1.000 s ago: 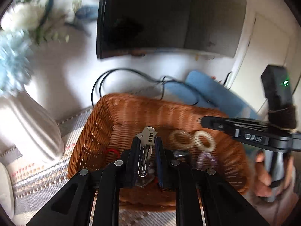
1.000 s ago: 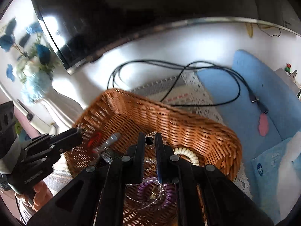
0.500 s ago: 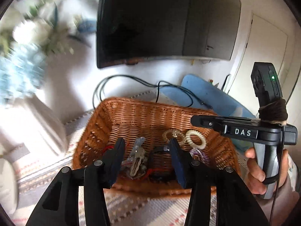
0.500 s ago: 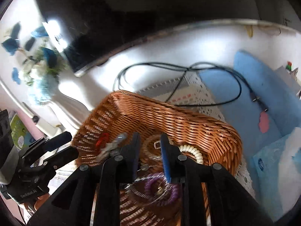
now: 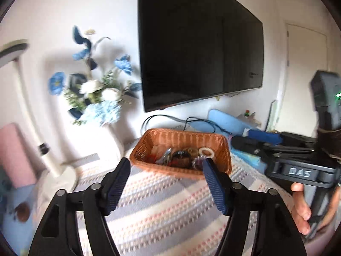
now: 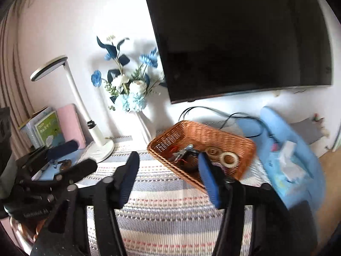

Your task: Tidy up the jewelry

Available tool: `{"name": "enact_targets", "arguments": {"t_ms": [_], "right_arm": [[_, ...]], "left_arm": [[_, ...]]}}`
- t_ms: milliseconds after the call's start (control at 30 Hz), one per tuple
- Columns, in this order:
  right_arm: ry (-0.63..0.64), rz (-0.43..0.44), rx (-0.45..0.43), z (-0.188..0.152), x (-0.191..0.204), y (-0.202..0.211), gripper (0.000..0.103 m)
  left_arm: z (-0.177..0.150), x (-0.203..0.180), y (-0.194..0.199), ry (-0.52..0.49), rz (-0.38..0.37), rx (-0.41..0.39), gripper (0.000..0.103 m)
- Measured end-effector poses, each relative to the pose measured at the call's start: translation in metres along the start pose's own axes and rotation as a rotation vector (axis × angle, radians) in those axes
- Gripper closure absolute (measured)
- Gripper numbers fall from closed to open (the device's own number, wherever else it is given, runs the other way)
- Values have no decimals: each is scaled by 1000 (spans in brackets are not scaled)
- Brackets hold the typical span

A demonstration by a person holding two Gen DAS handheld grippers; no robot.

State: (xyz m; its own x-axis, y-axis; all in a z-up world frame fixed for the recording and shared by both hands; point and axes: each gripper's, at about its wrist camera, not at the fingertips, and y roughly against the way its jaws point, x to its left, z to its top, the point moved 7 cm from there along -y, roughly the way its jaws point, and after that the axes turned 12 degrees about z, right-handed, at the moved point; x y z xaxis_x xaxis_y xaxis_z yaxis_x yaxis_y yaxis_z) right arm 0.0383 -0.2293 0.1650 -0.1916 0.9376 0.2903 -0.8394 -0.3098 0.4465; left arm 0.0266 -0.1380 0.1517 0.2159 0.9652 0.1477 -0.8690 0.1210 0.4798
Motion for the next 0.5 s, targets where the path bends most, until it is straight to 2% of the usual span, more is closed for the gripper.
{"name": "enact_targets", "arguments": {"t_ms": [33,133,233,367,500], "right_arm": [[8,-27,-5,-4,4,6,33],[7,-137,28,-19,8,16,33],[-4,-178,38,-32,11,22,33],[12,-243,60,-47,13,29,33],[7,-247,74,-54,15,33,33]], "left_arm": [[-6,1,5,5,27,3,25],[-29,4,15,43,76,16,25],[-48,10,23,86,100,25,25],[-65,10,24,107,87,56,25],[-74,15,27,134,98,77,25]]}}
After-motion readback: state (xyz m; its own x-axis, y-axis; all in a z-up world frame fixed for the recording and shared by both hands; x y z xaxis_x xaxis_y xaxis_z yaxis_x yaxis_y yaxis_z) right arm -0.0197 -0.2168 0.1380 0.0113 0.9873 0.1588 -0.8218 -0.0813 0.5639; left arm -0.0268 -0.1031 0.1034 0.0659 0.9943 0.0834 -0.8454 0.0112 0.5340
